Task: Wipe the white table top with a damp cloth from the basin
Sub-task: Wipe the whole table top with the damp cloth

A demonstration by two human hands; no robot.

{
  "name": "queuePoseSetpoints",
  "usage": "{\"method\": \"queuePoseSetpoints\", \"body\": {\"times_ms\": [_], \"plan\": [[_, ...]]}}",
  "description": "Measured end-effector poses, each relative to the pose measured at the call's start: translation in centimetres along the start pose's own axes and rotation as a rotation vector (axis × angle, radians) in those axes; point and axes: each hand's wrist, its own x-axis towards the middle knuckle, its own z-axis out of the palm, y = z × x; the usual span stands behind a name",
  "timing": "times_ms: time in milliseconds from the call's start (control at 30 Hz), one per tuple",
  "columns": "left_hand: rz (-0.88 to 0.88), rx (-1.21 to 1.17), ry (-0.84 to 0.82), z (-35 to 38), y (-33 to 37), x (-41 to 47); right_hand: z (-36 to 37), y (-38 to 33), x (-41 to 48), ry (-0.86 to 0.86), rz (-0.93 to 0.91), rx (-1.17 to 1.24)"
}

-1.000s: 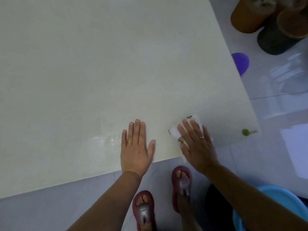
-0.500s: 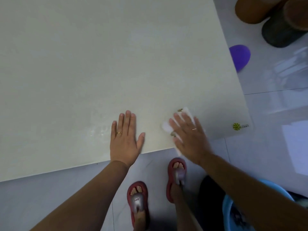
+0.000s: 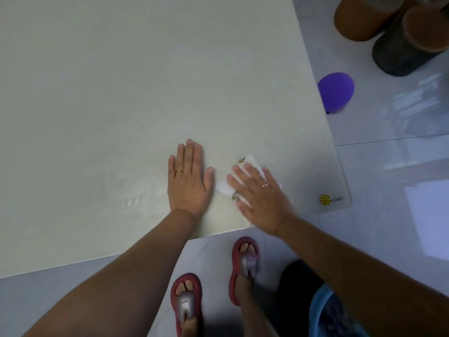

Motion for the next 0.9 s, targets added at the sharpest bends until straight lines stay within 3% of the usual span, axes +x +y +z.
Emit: {"method": "queuePoseSetpoints", "body": {"times_ms": [100, 167, 233, 333, 467, 533, 600, 667, 733, 833, 900], "plan": [[-0.008, 0.029, -0.013, 0.6, -0.4, 0.3, -0.5, 4.6, 1.5, 0.003, 0.347, 0.068], [-0.014, 0.024, -0.005, 0.7, -0.3, 0.3, -0.4, 4.0, 3.4, 0.034, 0.643, 0.117], [-0.017, 0.022, -0.010, 0.7, -0.2, 0.3, -0.4, 1.2, 5.5, 0.039, 0.777, 0.158], [-0.008, 0.041, -0.022, 0.4, -0.3, 0.4, -0.6, -2.1, 7.5, 0.019, 0.531, 0.142], [-0.009, 0.026, -0.035, 0.2, -0.2, 0.3, -0.9, 2.5, 7.8, 0.027, 0.096, 0.092], [-0.018, 0.028, -0.044, 0.1, -0.3, 0.4, -1.1, 6.1, 8.6, 0.023, 0.160, 0.042], [-0.021, 0.032, -0.048, 0.2, -0.3, 0.3, -1.6, 8.1, 10.4, 0.023, 0.427, 0.059], [-0.022, 0.028, -0.051, 0.2, -0.3, 0.4, -1.8, 7.2, 12.3, 0.050, 0.698, 0.124], [-0.023, 0.024, -0.051, 0.2, -0.3, 0.4, -2.1, 4.0, 13.7, 0.057, 0.787, 0.199], [-0.013, 0.039, -0.051, 0.2, -0.4, 0.3, -1.7, -0.8, 13.7, 0.010, 0.454, 0.169], [-0.006, 0.030, -0.046, 0.3, -0.5, 0.3, -1.8, -0.3, 13.4, -0.002, 0.200, 0.153]]}}
